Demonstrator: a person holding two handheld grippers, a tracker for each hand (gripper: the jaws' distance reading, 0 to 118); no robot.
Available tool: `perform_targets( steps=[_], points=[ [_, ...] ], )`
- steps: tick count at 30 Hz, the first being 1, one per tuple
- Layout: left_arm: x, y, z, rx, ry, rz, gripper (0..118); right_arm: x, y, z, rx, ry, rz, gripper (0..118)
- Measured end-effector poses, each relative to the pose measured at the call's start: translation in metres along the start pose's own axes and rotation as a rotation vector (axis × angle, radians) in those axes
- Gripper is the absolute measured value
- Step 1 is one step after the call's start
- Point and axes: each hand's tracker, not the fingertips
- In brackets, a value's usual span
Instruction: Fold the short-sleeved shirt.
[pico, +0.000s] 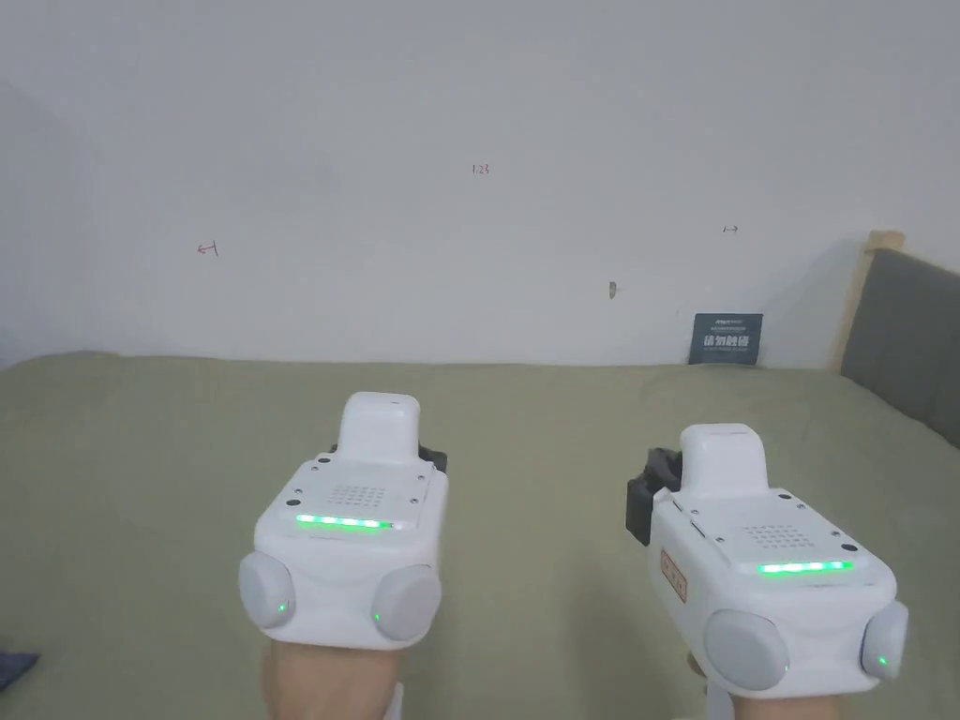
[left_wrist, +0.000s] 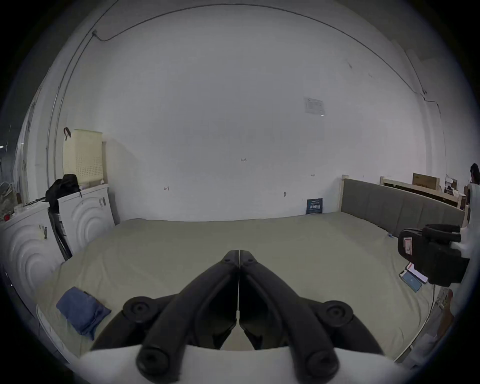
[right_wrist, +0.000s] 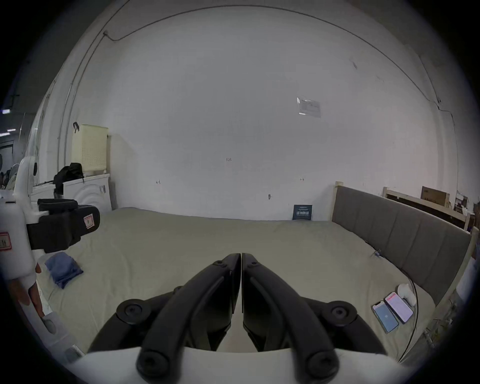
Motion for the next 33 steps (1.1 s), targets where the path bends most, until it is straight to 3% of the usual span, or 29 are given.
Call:
perform_targets(
  steps=[12,16,17,18,19,20,26,33],
  points=[
    [-0.021,-0.001,0.007,0.007,0.040,0.015,1,-0.013,0.003,-0.002,0.014,0.009,-0.012,7],
    [-0.019,-0.001,0.007,0.011,0.041,0.008,8,-0.010,0.003,-0.001,0.015,0.001,-0.012,8],
    [-0.019,-0.001,0.007,0.011,0.042,0.006,19,-0.010,0.003,0.000,0.017,0.000,-0.012,14],
    [-0.018,-0.002,0.006,0.010,0.047,0.005,46,-0.010,0.004,0.000,0.019,-0.006,-0.010,35],
    [-0.017,-0.003,0.006,0.009,0.061,0.002,101,-0.011,0.004,0.001,0.022,-0.006,-0.005,82],
    [-0.018,-0.004,0.007,0.018,0.073,0.002,118,-0.012,0.004,0.002,0.025,-0.008,0.001,116],
    [-0.023,-0.011,0.011,0.039,0.072,0.014,118,-0.013,-0.015,0.007,0.060,-0.027,0.022,118],
    [-0.027,-0.005,0.012,0.054,0.081,0.026,118,-0.014,0.009,0.007,0.084,-0.023,0.009,118]
  ],
)
